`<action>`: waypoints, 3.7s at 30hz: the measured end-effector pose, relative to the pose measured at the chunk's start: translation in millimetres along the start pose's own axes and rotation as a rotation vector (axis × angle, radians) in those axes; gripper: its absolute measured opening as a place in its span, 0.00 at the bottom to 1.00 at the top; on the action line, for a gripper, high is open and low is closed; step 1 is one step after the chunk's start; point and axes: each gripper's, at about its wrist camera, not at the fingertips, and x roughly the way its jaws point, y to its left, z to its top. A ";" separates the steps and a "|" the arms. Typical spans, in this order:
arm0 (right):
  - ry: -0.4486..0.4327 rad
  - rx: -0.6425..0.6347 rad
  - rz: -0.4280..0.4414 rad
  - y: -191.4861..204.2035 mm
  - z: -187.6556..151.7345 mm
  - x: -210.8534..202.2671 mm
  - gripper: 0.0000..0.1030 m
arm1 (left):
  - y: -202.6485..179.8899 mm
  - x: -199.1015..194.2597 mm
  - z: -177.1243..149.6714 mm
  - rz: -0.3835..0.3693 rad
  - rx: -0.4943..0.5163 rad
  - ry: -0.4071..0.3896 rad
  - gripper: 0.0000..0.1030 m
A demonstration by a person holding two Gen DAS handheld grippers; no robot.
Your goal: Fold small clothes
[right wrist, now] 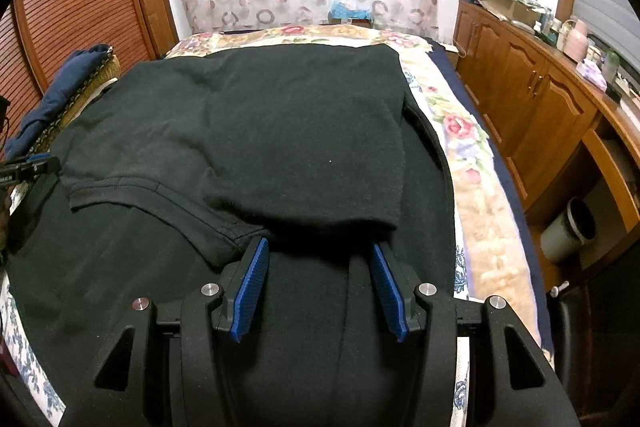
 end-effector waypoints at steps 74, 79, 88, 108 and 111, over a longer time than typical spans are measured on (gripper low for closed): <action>-0.091 -0.129 0.090 23.3 -61.3 -122.1 0.26 | 14.5 -134.3 -103.1 0.096 0.071 -0.168 0.28; -0.131 -0.143 0.067 33.7 -67.4 -136.0 0.47 | 27.2 -139.3 -106.6 0.138 0.033 -0.174 0.38; -0.186 -0.187 0.068 57.7 -59.3 -128.5 0.47 | 30.4 -126.8 -111.4 0.185 0.038 -0.142 0.40; -0.013 -0.245 0.151 104.6 -46.0 -12.3 0.47 | 36.8 -99.8 -127.1 0.206 0.022 -0.071 0.42; -0.002 -0.240 0.145 103.7 -45.1 -0.4 0.50 | 40.1 -98.8 -126.7 0.206 0.011 -0.071 0.50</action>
